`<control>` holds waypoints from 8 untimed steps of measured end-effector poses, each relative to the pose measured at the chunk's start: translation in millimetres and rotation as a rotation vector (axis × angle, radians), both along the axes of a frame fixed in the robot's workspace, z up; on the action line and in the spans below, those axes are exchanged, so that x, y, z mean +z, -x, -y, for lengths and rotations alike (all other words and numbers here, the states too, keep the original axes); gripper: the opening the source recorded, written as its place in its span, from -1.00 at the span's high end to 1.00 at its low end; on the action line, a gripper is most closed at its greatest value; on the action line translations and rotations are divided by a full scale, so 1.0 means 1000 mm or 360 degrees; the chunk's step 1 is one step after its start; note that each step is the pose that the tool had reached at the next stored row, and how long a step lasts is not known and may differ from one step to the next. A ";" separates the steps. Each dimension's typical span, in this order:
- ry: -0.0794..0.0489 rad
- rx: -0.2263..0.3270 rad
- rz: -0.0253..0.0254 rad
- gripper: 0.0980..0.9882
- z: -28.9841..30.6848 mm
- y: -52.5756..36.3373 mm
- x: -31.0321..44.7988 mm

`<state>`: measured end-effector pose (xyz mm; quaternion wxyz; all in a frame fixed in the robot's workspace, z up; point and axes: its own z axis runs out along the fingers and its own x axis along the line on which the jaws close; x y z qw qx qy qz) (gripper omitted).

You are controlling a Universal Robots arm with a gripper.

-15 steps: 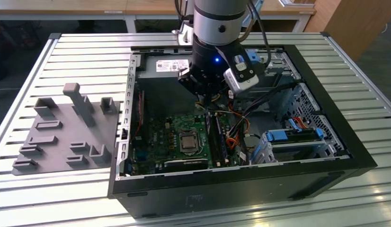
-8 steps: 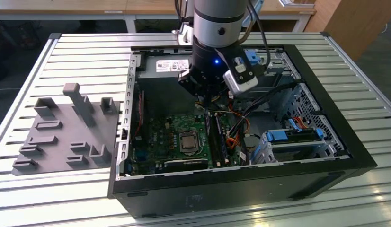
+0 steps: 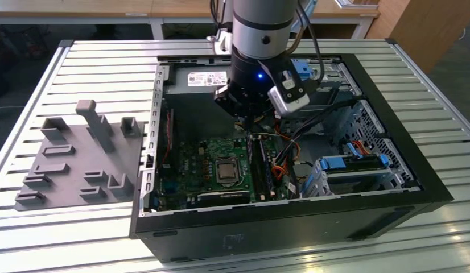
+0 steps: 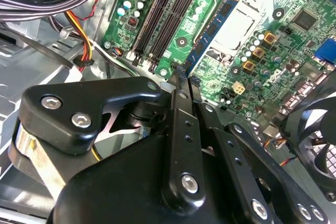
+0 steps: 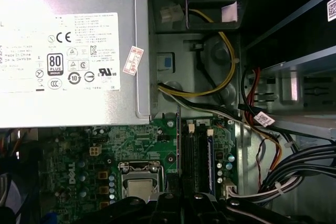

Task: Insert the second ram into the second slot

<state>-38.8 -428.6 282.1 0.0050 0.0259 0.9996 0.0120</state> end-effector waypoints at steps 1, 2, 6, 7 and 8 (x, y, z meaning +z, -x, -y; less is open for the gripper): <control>0.0000 0.0000 -0.00001 0.92 0.0000 0.0000 -0.0002; 0.0000 0.0000 -0.00001 0.92 0.0000 0.0000 -0.0004; 0.0000 0.0000 -0.00003 0.92 0.0000 0.0000 -0.0017; 0.0000 0.0000 -0.00002 0.92 0.0000 0.0000 -0.0023; 0.0000 0.0000 -0.00002 0.92 0.0000 0.0000 -0.0025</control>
